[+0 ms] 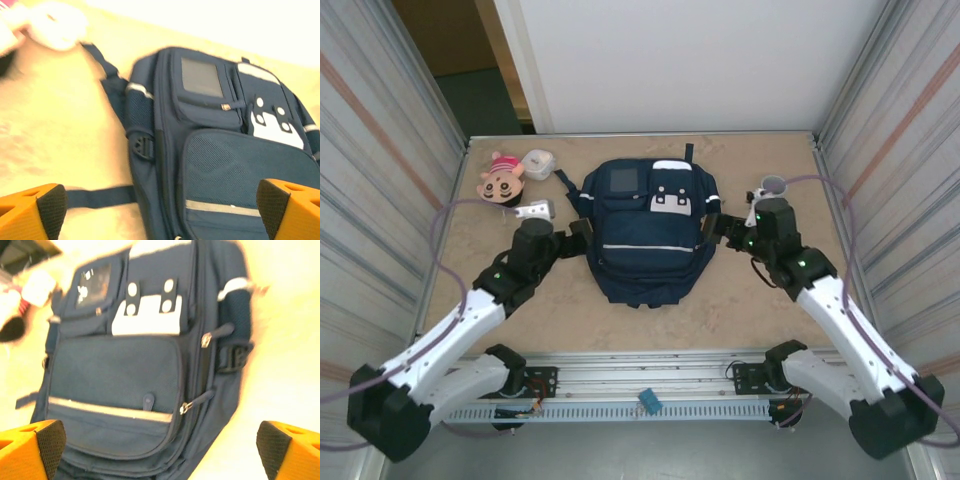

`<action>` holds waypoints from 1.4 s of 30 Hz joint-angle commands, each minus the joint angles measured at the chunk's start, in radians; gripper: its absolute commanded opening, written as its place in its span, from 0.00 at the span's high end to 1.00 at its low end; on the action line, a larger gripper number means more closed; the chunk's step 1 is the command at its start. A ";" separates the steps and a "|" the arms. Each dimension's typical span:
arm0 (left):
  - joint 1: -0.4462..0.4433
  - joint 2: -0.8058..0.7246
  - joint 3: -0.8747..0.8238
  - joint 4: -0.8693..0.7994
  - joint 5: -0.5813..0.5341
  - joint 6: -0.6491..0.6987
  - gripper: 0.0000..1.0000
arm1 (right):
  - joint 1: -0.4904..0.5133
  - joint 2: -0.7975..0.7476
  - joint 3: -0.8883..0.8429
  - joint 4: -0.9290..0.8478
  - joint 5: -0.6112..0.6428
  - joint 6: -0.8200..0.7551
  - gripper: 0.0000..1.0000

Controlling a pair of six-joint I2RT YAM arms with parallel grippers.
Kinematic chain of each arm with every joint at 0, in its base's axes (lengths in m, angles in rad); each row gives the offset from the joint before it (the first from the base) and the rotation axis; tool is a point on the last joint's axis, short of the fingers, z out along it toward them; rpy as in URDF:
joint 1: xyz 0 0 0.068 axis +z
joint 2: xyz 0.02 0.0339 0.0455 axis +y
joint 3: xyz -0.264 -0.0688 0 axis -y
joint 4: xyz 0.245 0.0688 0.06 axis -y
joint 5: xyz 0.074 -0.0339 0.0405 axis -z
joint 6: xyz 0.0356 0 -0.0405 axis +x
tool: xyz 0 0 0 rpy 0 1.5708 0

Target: Pack the student bag

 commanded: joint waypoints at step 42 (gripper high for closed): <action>0.450 0.706 -0.503 1.571 0.175 0.609 0.01 | -0.441 0.622 -0.479 1.281 -0.206 -0.471 0.01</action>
